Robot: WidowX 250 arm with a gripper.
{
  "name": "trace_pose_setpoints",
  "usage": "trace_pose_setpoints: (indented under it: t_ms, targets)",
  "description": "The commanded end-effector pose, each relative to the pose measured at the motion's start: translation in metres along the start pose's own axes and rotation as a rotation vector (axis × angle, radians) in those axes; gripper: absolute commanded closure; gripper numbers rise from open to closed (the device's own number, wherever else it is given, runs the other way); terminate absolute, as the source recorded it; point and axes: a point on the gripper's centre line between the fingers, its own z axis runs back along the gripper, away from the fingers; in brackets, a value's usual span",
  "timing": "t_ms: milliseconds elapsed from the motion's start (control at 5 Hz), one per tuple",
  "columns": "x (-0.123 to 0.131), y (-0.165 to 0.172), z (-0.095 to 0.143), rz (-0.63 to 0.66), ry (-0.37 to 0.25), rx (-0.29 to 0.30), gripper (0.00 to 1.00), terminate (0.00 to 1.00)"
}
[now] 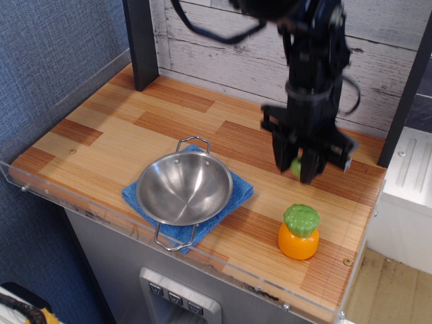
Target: Put the green handled knife on the other side of the silver pan.
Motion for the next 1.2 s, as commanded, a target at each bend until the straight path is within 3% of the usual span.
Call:
trace_pose_setpoints:
  t_ms: [0, 200, 400, 800, 1000]
  targets:
    - [-0.003, 0.037, 0.122, 0.091, -0.157, 0.035, 1.00, 0.00]
    - [-0.033, 0.079, 0.176, 0.131, -0.198, 0.025, 1.00, 0.00]
    - [-0.063, 0.122, 0.198, 0.162, -0.203, 0.018, 1.00, 0.00]
    - [-0.137, 0.205, 0.161, 0.215, -0.121, 0.098, 1.00, 0.00]
    - [-0.152, 0.219, 0.141, 0.268, -0.095, 0.118, 1.00, 0.00]
